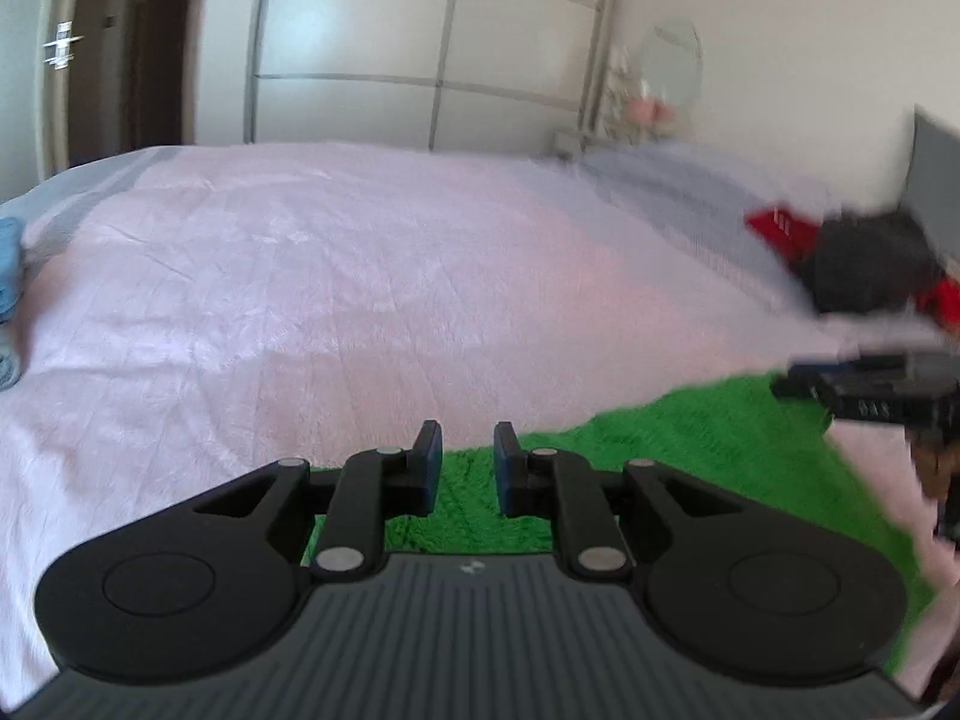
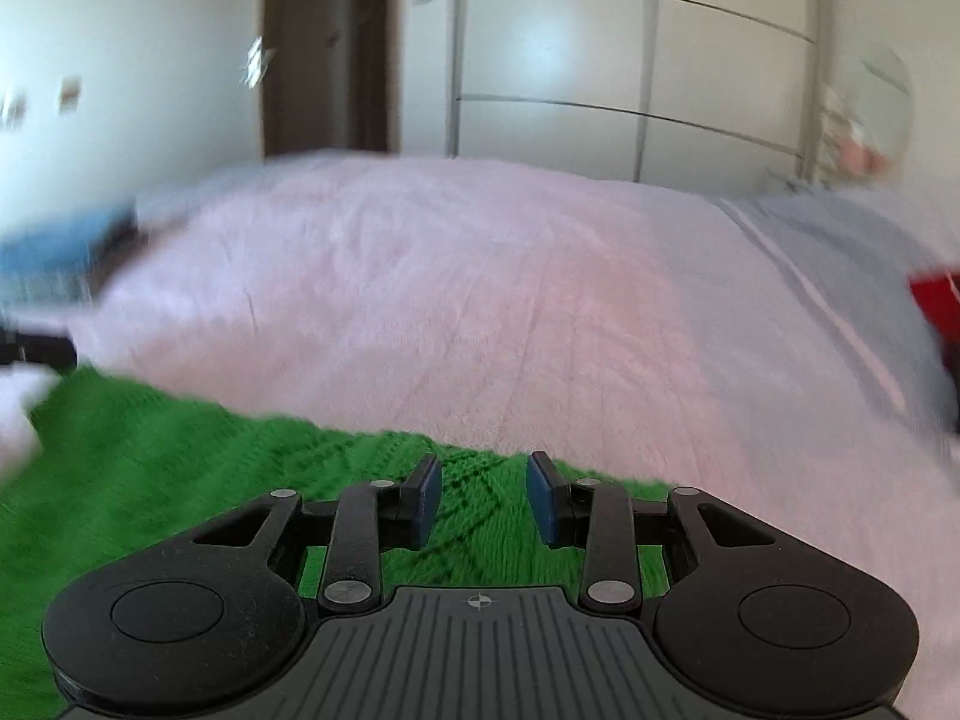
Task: Fold clothes
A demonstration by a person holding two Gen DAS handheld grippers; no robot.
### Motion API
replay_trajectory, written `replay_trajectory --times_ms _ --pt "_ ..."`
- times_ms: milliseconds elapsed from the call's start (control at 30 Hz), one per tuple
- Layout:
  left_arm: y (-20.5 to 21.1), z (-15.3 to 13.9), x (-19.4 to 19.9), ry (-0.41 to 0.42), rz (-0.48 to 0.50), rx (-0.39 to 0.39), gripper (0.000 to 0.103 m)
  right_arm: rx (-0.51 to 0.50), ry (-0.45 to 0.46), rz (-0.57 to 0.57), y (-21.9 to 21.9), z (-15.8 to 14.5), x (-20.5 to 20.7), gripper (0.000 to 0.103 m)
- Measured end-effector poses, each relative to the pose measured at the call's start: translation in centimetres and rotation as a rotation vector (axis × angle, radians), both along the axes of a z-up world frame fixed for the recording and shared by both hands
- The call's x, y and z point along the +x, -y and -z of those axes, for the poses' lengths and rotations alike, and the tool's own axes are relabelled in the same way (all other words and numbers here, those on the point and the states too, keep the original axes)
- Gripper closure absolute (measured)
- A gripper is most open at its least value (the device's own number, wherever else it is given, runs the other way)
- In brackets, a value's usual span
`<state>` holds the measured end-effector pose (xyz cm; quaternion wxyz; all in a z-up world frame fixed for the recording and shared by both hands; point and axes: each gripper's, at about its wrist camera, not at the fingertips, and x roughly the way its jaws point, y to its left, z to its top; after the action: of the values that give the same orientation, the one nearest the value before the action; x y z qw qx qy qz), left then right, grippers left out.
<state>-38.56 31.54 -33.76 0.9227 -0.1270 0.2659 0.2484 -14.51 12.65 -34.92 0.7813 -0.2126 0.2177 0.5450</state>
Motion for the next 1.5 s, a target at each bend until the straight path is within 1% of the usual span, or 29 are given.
replay_trajectory --times_ms 67,100,133,167,200,233,367,467,533,567,600,633,667,733,833,900,1000,1133,1200,1267,1333,1400,1500 --pt "-1.5 2.7 0.7 -0.085 -0.030 -0.018 0.090 -0.067 0.054 0.012 -1.0 2.5 1.1 0.067" --pt "-2.3 3.9 0.6 -0.114 -0.051 -0.039 0.092 -0.074 0.052 0.023 -0.9 3.6 2.0 0.066" --pt "-3.0 4.9 0.1 -0.107 -0.062 -0.071 0.094 -0.047 -0.004 0.035 -0.3 4.3 3.3 0.064" --pt "-3.5 5.5 -0.6 -0.080 -0.073 -0.100 0.096 -0.012 -0.080 0.048 0.5 4.6 4.7 0.060" --pt "-3.8 5.7 -1.2 -0.052 -0.078 -0.125 0.097 0.019 -0.145 0.059 1.2 4.7 5.9 0.060" --pt "-3.8 5.6 -1.4 -0.045 -0.078 -0.126 0.097 0.039 -0.190 0.068 1.8 4.8 6.8 0.060" --pt "-3.8 4.9 -1.4 -0.045 -0.071 -0.121 0.097 0.065 -0.294 0.107 2.9 4.2 8.4 0.060" --pt "-3.6 3.7 -2.7 -0.017 -0.093 -0.160 0.097 0.096 -0.379 0.163 4.4 2.7 8.9 0.060" --pt "-3.2 3.0 -4.0 0.004 -0.121 -0.204 0.096 0.126 -0.450 0.199 6.5 1.5 8.9 0.060" --pt "-2.8 2.8 -4.9 0.015 -0.136 -0.230 0.094 0.141 -0.488 0.216 7.8 1.0 8.8 0.056" --pt "-2.3 2.6 -5.9 0.026 -0.148 -0.258 0.085 0.156 -0.528 0.235 9.5 0.7 8.5 0.036" --pt "-1.6 2.3 -7.1 0.037 -0.165 -0.291 0.079 0.170 -0.570 0.256 11.3 0.4 8.2 0.027" --pt "-0.8 2.2 -8.3 0.049 -0.182 -0.326 0.071 0.183 -0.613 0.276 13.1 0.2 7.9 0.025" --pt "0.8 2.4 -11.2 0.094 -0.205 -0.435 0.071 0.219 -0.728 0.305 17.1 0.5 6.7 0.025" --pt "3.5 4.0 -15.0 0.178 -0.245 -0.628 0.070 0.265 -0.930 0.343 22.5 2.2 4.9 0.025" --pt "5.3 4.7 -16.4 0.240 -0.253 -0.695 0.069 0.289 -1.012 0.362 24.7 3.4 3.6 0.025" --pt "7.2 5.8 -17.4 0.341 -0.305 -0.729 0.067 0.324 -1.065 0.363 25.7 4.7 2.9 0.025" --pt "8.6 7.2 -17.8 0.455 -0.414 -0.774 0.067 0.363 -1.110 0.376 24.3 5.3 3.8 0.026" --pt "9.1 7.1 -18.0 0.469 -0.457 -0.772 0.067 0.363 -1.108 0.364 23.3 5.5 4.0 0.026" --pt "9.3 6.6 -18.4 0.469 -0.475 -0.766 0.066 0.362 -1.096 0.353 23.2 5.7 3.9 0.026" --pt "9.7 5.6 -18.5 0.466 -0.467 -0.732 0.061 0.380 -1.096 0.339 23.8 6.1 3.6 0.026" --pt "9.8 5.3 -18.2 0.455 -0.434 -0.729 0.052 0.397 -1.098 0.337 24.2 6.5 3.4 0.028" --pt "9.8 6.2 -16.7 0.445 -0.400 -0.753 0.051 0.399 -1.096 0.343 24.0 6.6 3.5 0.029"
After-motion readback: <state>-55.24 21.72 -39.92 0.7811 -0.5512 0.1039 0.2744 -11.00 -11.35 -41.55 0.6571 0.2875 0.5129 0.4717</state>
